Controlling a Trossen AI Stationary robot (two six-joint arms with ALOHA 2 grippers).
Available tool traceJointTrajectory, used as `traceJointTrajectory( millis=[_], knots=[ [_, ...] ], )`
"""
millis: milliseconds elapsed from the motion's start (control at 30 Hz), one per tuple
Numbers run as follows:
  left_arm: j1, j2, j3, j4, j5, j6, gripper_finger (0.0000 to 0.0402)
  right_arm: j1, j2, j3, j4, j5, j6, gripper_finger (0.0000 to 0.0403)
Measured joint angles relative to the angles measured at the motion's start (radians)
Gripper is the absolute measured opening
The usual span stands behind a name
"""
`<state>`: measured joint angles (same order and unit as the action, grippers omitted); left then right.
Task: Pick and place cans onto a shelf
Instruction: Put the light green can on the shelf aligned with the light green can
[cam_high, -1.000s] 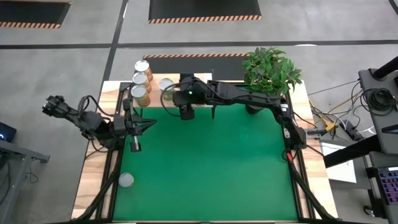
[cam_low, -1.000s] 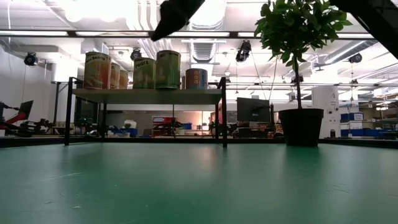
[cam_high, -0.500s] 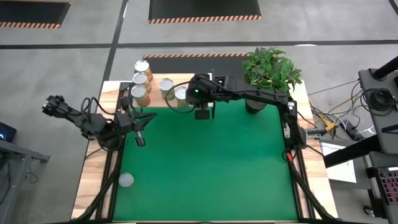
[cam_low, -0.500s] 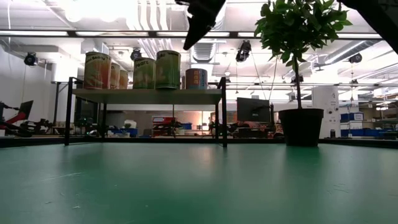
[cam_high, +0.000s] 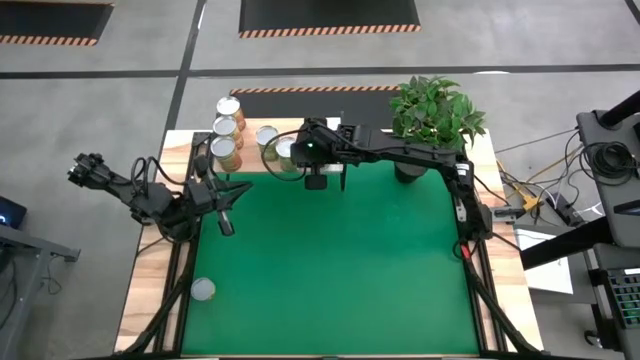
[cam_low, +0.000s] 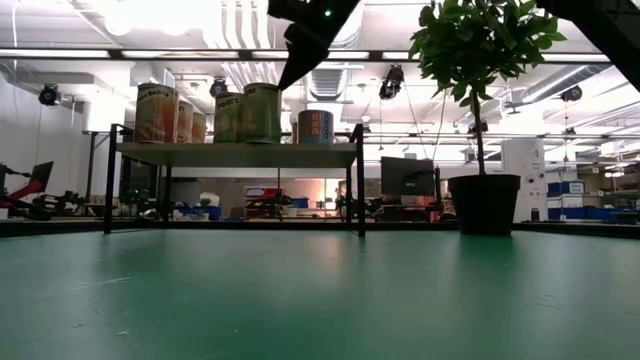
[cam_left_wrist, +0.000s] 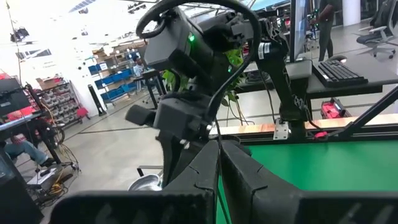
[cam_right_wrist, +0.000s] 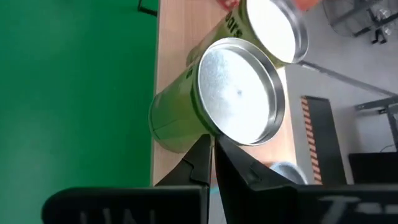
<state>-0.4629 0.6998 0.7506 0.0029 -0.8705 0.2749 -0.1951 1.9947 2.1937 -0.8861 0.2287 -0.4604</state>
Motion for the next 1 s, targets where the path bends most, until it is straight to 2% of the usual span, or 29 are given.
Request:
traceJointTrajectory(
  millis=[433, 600, 667, 800, 867, 1000],
  knots=[
    [0.000, 0.002, 0.000, -0.030, -0.004, -0.007, 0.0000, -0.011, 0.013, -0.002, 0.021, 0.026, -0.030, 0.0009],
    [0.001, 0.003, 0.000, -0.064, -0.094, -0.061, 0.0000, -0.010, 0.020, -0.002, 0.034, 0.013, -0.060, 0.0009],
    [0.004, 0.005, 0.000, -0.103, -0.137, -0.094, 0.0000, -0.009, 0.015, -0.002, 0.011, 0.010, -0.059, 0.0009],
    [0.037, 0.033, 0.042, -0.212, -0.148, -0.189, 0.0000, -0.011, -0.012, -0.002, -0.046, 0.010, -0.043, 0.0009],
    [0.066, 0.062, 0.083, -0.293, -0.131, -0.239, 0.0000, -0.011, -0.025, -0.002, -0.056, 0.010, -0.038, 0.0009],
    [0.162, 0.159, 0.209, -0.503, -0.034, -0.304, 0.0000, -0.010, -0.031, -0.002, -0.057, 0.007, -0.055, 0.0009]
  ],
)
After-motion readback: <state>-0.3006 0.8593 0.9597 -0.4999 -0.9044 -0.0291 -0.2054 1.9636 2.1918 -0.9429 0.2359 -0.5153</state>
